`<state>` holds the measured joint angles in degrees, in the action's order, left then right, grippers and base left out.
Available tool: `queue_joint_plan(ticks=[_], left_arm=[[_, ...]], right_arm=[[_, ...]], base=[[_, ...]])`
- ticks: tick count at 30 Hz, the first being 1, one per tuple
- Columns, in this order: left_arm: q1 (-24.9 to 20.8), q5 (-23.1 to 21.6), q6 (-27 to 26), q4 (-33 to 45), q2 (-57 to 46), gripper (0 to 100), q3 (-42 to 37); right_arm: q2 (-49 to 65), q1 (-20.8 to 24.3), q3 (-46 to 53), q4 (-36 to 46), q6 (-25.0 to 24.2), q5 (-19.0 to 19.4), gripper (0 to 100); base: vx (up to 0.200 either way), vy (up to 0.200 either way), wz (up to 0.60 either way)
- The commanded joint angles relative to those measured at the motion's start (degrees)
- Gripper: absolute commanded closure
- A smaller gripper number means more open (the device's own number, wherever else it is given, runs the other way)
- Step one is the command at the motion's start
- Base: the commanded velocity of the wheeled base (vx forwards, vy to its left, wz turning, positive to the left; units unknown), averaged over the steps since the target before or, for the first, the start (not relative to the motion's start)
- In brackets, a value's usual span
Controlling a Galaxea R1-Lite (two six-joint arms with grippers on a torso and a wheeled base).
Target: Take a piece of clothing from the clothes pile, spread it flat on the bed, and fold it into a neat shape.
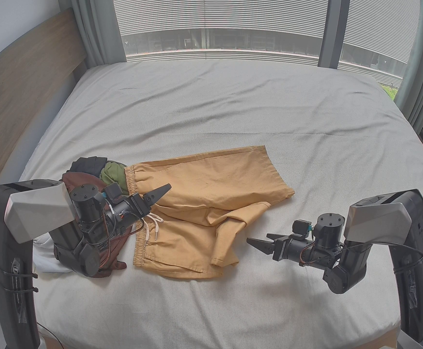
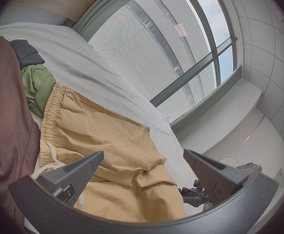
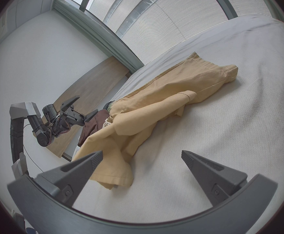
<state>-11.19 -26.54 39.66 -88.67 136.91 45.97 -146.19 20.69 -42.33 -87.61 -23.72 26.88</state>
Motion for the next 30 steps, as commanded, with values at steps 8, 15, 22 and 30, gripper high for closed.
queue_joint_plan(ticks=[8, 15, 22, 30], left_arm=[[0.03, 0.00, 0.07, -0.01, 0.11, 0, 0.08], [0.12, 0.00, 0.07, -0.01, 0.11, 0, 0.00], [0.12, 0.00, 0.07, -0.01, 0.11, 0, 0.08], [0.12, 0.00, 0.07, -0.01, 0.11, 0, 0.08]], right_arm=[[-5.07, 2.43, -15.59, 12.91, 0.34, 0.01, 0], [-9.03, 5.50, -26.05, 18.88, 0.17, -3.24, 0], [-10.34, 7.44, -30.71, 19.32, -2.82, -3.50, 0], [-10.34, 8.49, -32.47, 18.62, -10.11, -3.59, 0]], base=[[0.000, 0.000, 0.00], [0.000, 0.000, 0.00], [0.000, 0.000, 0.00], [0.000, 0.000, 0.00]])
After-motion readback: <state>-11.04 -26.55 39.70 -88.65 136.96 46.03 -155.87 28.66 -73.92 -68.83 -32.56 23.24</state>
